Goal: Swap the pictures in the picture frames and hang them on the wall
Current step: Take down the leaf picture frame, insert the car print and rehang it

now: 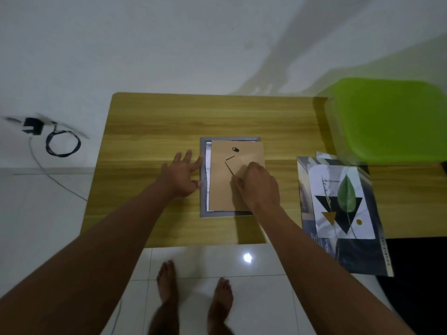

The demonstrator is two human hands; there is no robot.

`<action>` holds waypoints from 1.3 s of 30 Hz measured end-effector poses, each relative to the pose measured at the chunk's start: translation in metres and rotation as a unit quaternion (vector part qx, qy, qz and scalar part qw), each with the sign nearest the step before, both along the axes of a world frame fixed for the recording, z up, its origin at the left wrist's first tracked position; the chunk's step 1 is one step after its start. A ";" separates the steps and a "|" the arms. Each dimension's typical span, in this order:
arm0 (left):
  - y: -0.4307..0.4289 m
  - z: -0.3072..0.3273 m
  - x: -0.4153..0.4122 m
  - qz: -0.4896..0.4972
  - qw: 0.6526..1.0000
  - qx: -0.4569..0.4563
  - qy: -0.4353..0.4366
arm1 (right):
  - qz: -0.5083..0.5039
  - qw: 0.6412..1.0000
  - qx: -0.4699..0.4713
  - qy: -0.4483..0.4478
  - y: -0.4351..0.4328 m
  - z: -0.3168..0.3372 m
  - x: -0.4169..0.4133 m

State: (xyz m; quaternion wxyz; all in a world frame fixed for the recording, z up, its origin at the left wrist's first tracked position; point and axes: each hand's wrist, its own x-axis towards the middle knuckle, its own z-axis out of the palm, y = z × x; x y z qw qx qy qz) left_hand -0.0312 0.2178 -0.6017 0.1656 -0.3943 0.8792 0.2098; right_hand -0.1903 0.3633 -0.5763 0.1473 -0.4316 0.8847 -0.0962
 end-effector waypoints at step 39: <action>0.002 0.004 -0.002 0.009 1.000 0.005 -0.007 | 0.061 0.997 -0.004 0.050 -0.005 -0.002 -0.003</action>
